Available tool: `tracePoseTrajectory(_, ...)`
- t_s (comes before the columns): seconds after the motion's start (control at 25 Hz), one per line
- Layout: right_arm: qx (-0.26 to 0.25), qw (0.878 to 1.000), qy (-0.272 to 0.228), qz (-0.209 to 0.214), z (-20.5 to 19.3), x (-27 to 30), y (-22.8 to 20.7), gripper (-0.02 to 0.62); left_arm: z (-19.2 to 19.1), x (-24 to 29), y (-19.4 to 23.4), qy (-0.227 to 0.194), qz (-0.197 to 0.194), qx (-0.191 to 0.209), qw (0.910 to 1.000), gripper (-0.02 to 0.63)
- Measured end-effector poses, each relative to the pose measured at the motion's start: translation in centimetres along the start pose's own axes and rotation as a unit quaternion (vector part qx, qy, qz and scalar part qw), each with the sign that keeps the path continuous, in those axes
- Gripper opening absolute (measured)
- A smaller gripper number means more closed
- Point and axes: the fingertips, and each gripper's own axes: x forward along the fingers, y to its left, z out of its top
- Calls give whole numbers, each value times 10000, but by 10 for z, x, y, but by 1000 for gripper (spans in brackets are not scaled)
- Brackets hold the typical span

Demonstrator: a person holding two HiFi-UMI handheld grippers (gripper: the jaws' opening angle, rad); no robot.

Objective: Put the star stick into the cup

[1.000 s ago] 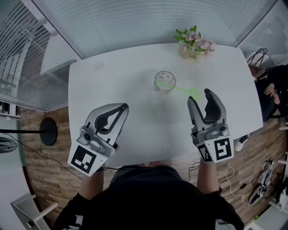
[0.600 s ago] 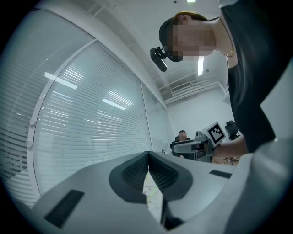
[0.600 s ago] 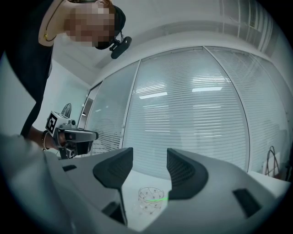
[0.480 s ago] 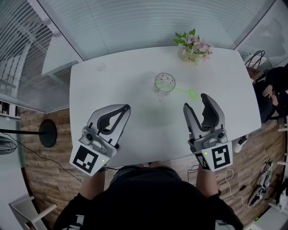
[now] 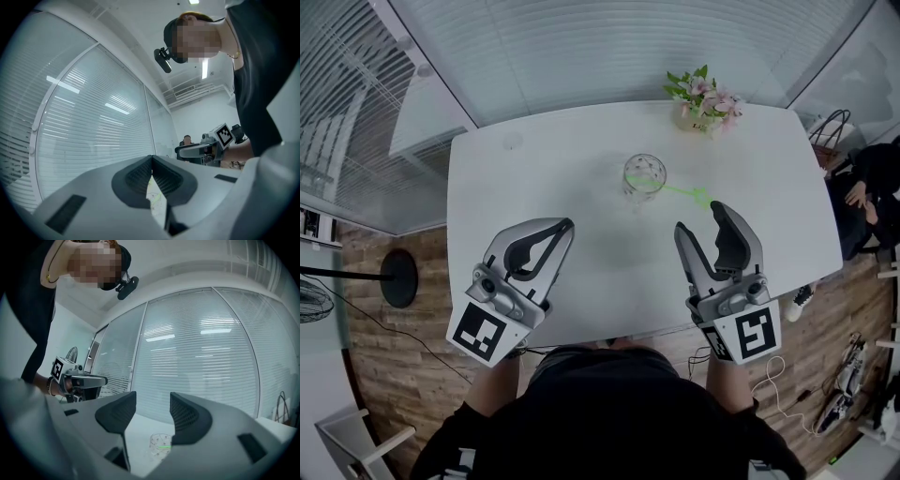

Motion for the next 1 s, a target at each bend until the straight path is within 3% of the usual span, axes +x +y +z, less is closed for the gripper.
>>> tracePoseTrajectory(0.2, -116, 9999, -30, -25, 1, 1, -2, 218, 1, 2, 0, -17, -4, 8, 10000, 14)
tracePoseTrajectory(0.8, 79, 9999, 21, 90, -1, 0, 3, 12, 2, 2, -1, -16, -39, 43, 10000, 15)
tracePoseTrajectory(1.0, 33, 9999, 1, 152, 1, 1, 6, 6, 3, 3, -1, -6, -46, 62, 10000, 14)
